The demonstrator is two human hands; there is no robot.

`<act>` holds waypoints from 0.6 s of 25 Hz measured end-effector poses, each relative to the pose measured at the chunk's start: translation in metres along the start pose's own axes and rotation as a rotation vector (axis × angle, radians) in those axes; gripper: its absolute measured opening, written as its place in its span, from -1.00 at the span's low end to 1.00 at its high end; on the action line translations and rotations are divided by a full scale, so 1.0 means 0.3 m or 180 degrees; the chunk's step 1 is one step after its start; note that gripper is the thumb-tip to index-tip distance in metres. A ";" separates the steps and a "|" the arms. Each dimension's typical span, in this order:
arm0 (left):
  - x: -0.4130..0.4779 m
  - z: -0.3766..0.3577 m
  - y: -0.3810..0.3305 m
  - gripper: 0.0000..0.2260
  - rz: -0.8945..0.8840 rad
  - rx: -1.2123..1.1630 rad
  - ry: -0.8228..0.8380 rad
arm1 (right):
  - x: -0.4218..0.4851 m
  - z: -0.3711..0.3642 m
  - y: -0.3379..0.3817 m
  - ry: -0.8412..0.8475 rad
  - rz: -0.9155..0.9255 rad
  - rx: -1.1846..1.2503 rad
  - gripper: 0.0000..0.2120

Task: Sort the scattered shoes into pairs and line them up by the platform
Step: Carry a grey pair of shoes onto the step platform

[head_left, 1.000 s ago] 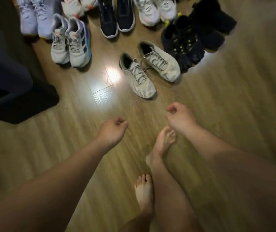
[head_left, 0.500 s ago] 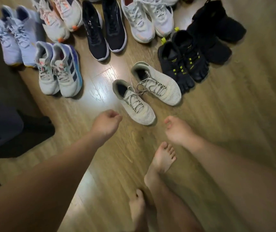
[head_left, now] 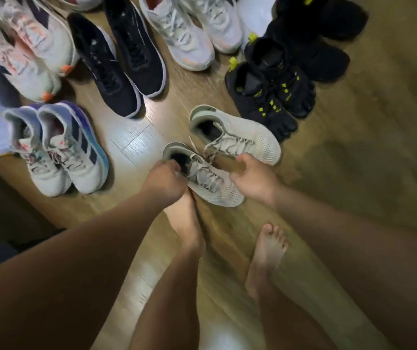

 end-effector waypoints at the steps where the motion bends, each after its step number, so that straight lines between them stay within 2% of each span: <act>1: 0.054 0.015 0.018 -0.70 -0.0076 0.0093 0.0019 | 0.042 -0.045 0.044 0.0002 -0.0021 0.0130 -0.48; 3: 0.156 0.029 0.038 -0.65 -0.0191 0.0106 0.0061 | 0.123 -0.151 0.142 0.0160 -0.0130 0.0560 -0.29; 5: 0.261 0.046 0.068 -0.63 -0.0044 -0.0144 0.0009 | 0.224 -0.276 0.242 0.0437 -0.0512 0.1396 -0.11; 6: 0.303 0.050 0.085 -0.62 0.0047 -0.0273 0.0000 | 0.275 -0.331 0.284 0.0560 -0.0817 0.2025 -0.07; 8: 0.341 0.055 0.113 -0.62 0.0096 -0.0353 0.0045 | 0.357 -0.389 0.337 0.0594 -0.1355 0.2979 -0.11; 10: 0.345 0.072 0.142 -0.63 0.0055 -0.0427 0.0051 | 0.416 -0.388 0.347 0.0254 -0.1628 0.3307 -0.15; 13: 0.305 0.117 0.184 -0.67 0.0210 -0.0685 0.0141 | 0.387 -0.340 0.311 -0.0748 -0.1507 0.3300 -0.35; 15: 0.244 0.127 0.194 -0.68 0.0262 -0.0750 0.0336 | 0.273 -0.361 0.262 -0.0944 -0.1547 0.3260 -0.36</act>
Point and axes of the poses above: each hand's wrist, its own x-axis towards the middle knuckle, its own z-axis out of the back of the hand, y = z × x, the point moved 4 cm from there along x, towards the middle knuckle, and after that the axes turned 2 degrees about -x, right-handed, at the moved point
